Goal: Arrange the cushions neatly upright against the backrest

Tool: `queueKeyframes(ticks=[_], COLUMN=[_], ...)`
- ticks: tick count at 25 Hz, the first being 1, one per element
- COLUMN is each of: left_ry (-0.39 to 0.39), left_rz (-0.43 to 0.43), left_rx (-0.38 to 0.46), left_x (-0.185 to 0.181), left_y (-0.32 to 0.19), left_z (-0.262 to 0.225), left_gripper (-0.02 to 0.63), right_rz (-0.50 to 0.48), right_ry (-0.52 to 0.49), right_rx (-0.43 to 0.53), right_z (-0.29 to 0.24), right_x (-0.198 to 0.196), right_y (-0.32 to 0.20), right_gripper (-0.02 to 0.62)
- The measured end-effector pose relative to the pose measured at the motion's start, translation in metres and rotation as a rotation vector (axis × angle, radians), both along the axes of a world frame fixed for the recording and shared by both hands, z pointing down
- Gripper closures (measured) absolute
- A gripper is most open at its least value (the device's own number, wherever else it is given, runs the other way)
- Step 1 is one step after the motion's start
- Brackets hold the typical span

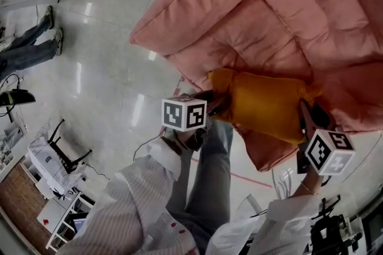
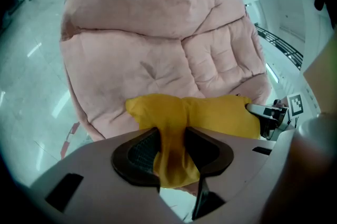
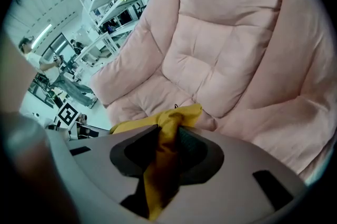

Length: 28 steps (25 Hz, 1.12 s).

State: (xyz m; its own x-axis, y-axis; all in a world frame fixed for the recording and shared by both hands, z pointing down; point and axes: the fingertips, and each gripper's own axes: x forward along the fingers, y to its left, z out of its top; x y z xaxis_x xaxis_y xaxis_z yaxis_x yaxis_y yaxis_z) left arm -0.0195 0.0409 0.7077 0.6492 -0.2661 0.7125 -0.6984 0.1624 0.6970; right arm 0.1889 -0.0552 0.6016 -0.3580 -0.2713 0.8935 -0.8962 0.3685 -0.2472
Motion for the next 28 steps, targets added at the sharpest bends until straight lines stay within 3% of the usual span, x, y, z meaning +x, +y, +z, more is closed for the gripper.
queueKeyframes(ticks=[10,20,28], left_ry=[-0.039,-0.079,-0.116], left_rz=[0.068,0.185,0.333], left_rx=[0.114,0.27,0.403], left_x=[-0.016,-0.02,-0.004], left_y=[-0.029,-0.116,-0.204], left_z=[-0.037,-0.1,-0.144], left_gripper=[0.443,0.442,0.442], right_rz=[0.082,0.24,0.45], right_ry=[-0.057,-0.111,-0.166], right_rx=[0.083,0.227,0.311], right_z=[-0.034,-0.091,-0.115], right_x=[-0.003,0.007,0.03], right_y=[-0.001,-0.042,-0.073], right_gripper=[0.489,0.489,0.489])
